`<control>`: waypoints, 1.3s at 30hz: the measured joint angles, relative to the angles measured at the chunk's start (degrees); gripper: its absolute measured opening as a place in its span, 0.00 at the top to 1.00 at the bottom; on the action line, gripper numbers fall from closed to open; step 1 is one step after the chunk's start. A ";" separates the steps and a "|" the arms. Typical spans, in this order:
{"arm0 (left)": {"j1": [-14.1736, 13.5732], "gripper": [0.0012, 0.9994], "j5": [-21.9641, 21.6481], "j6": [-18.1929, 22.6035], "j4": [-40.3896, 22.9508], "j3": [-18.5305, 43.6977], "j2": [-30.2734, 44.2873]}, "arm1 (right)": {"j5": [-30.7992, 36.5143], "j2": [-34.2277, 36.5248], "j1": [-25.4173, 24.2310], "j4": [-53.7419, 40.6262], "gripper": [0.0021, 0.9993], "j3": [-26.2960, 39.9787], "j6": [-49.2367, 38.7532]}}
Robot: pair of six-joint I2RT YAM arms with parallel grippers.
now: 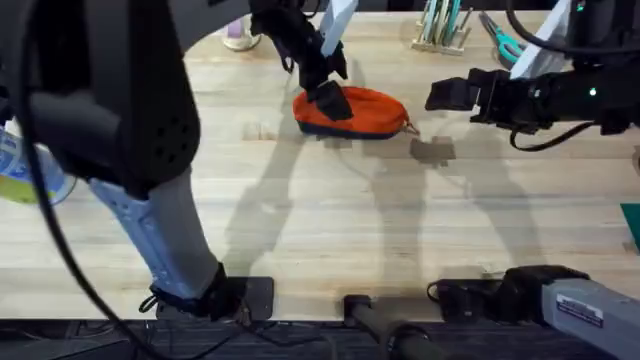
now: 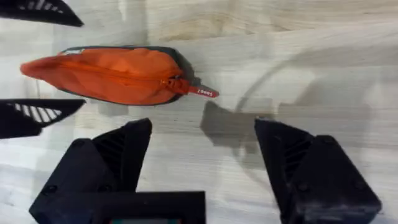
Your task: Unzip the bag, pick up the pens from the table one at a time and place them inside, then zip the bag closed.
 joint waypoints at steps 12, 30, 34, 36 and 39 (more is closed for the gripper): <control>0.00 0.00 -12.23 -27.15 -1.11 0.02 -14.16 | 0.60 0.00 0.00 0.00 0.00 0.00 -8.98; 0.00 0.00 -29.35 -53.51 -18.24 0.24 -35.36 | 0.87 0.00 0.00 5.05 0.00 0.00 -22.57; 0.00 0.00 -30.05 -54.46 -20.45 0.26 -36.40 | 0.87 0.00 0.00 5.14 0.00 0.00 -22.74; 0.00 0.00 -30.10 -54.73 -20.54 0.26 -36.44 | 0.87 0.00 0.00 5.14 0.00 0.00 -22.74; 0.00 0.00 -30.10 -54.90 -20.54 0.24 -36.44 | 0.87 0.00 0.00 5.14 0.00 0.00 -22.77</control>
